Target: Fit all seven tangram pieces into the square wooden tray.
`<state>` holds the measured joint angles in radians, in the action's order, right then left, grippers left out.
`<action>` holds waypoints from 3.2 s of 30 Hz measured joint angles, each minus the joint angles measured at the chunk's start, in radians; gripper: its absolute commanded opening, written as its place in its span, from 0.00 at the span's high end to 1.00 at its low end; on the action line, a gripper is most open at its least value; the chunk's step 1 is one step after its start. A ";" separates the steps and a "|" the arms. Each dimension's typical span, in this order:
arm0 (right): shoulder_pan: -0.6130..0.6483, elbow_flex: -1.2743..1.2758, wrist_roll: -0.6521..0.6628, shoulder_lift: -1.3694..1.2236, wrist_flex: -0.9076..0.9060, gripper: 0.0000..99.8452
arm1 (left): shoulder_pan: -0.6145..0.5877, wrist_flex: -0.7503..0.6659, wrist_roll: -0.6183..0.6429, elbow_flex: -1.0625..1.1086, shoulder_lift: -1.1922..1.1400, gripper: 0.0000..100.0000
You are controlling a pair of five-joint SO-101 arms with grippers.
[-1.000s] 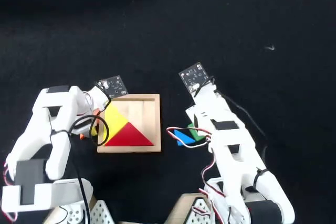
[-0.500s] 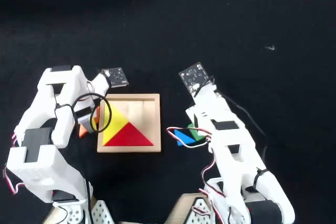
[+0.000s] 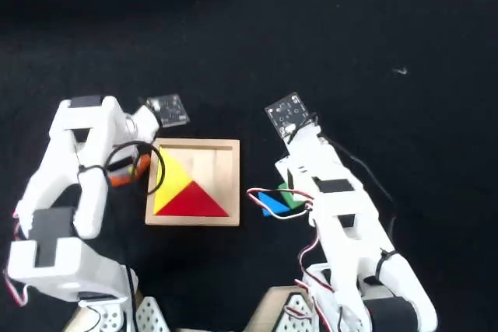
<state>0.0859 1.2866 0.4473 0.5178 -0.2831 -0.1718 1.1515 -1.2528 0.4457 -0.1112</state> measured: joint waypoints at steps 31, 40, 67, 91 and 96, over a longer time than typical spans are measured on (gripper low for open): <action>0.000 0.000 0.000 0.000 0.000 0.99 | 0.476 0.192 1.063 -0.107 0.284 0.96; -0.118 0.000 -0.005 0.000 0.000 0.99 | 0.628 0.193 1.594 -0.137 0.284 0.95; -0.195 -0.005 -0.109 0.000 0.037 0.99 | 0.671 -0.158 1.883 0.081 0.196 0.96; -0.195 -0.005 -0.109 0.000 0.037 0.99 | 0.671 -0.318 1.857 0.216 0.196 0.88; -0.195 -0.005 -0.109 0.000 0.037 0.99 | 0.671 -0.318 1.852 0.216 0.196 0.88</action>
<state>-0.1089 1.2820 0.3383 0.5178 -0.2463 0.4987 0.8339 0.5992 0.6621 0.0852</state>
